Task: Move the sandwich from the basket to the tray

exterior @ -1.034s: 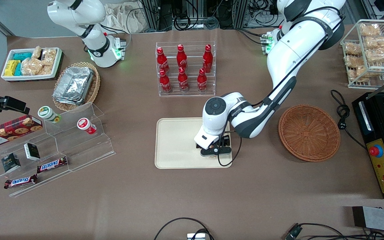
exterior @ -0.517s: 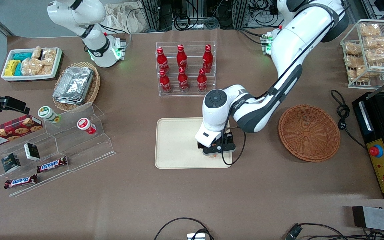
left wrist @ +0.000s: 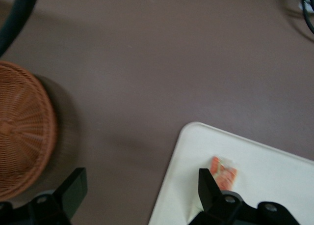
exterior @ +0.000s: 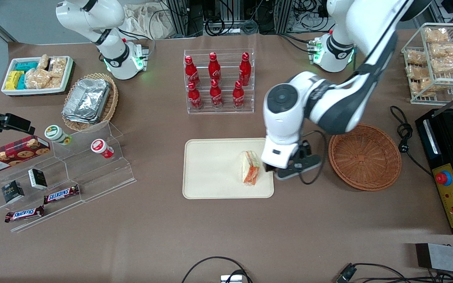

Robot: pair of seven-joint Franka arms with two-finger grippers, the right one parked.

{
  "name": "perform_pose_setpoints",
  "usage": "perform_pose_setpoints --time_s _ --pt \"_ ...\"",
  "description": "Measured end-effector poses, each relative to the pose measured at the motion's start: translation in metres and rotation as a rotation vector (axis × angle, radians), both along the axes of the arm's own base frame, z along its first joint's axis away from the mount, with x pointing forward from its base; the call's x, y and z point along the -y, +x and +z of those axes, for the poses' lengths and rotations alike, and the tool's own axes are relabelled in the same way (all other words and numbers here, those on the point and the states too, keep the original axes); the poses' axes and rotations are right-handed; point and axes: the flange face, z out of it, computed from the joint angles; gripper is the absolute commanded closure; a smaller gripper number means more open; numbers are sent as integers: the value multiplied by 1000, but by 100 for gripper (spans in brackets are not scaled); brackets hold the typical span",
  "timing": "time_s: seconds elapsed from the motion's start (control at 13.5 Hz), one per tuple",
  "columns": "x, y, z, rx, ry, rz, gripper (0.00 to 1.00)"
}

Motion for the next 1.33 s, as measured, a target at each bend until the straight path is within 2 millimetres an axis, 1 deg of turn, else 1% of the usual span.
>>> perform_pose_setpoints --time_s 0.15,0.3,0.52,0.66,0.81,1.03,1.18,1.33 --pt "-44 17 19 -12 -19 24 0" --pt "-89 28 32 -54 -14 14 0" --pt "-150 36 55 -114 -48 -28 0" --pt "-183 37 74 -128 -78 -74 0" --pt "-216 35 91 -138 -120 -108 0" --pt "-270 23 114 -140 -147 -171 0" --pt "-294 10 132 -130 -145 -225 0" --pt "-308 -4 151 -122 -134 -286 0"
